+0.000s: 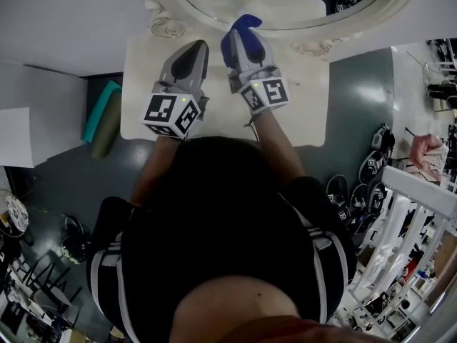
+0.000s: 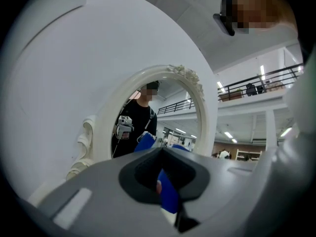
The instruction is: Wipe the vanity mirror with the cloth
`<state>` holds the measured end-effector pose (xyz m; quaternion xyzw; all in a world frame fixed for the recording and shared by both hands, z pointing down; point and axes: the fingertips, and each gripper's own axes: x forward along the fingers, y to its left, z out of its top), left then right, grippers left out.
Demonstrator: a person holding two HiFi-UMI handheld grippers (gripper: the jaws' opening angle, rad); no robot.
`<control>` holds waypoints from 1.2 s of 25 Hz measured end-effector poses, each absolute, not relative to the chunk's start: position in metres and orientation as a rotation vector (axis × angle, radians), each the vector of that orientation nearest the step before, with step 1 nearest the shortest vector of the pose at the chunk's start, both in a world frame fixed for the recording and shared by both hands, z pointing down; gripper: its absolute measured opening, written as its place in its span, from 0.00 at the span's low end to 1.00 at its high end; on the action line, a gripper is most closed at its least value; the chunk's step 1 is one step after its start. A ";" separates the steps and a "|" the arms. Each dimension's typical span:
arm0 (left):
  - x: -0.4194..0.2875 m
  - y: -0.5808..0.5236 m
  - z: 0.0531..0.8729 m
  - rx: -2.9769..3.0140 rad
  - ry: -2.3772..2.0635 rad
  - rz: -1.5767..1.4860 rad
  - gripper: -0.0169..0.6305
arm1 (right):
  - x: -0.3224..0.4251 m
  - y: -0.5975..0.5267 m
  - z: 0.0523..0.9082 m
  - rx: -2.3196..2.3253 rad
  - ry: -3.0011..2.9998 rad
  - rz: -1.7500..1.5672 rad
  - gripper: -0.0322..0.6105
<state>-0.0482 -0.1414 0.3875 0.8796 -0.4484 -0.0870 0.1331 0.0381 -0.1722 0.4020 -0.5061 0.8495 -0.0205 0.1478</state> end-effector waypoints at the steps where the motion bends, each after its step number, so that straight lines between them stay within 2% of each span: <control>1: -0.043 -0.138 0.385 2.556 -1.290 -0.248 0.04 | 0.046 -0.167 0.401 -1.481 2.427 -0.066 0.11; 15: 0.029 -0.079 0.404 2.526 -1.414 -0.179 0.04 | 0.161 -0.080 0.427 -1.796 2.349 -0.190 0.11; 23: 0.047 -0.060 0.403 2.554 -1.452 -0.137 0.04 | 0.185 -0.054 0.435 -1.809 2.348 -0.220 0.11; 30: 0.031 -0.053 0.413 2.525 -1.449 -0.129 0.04 | 0.175 -0.039 0.432 -1.833 2.314 -0.220 0.11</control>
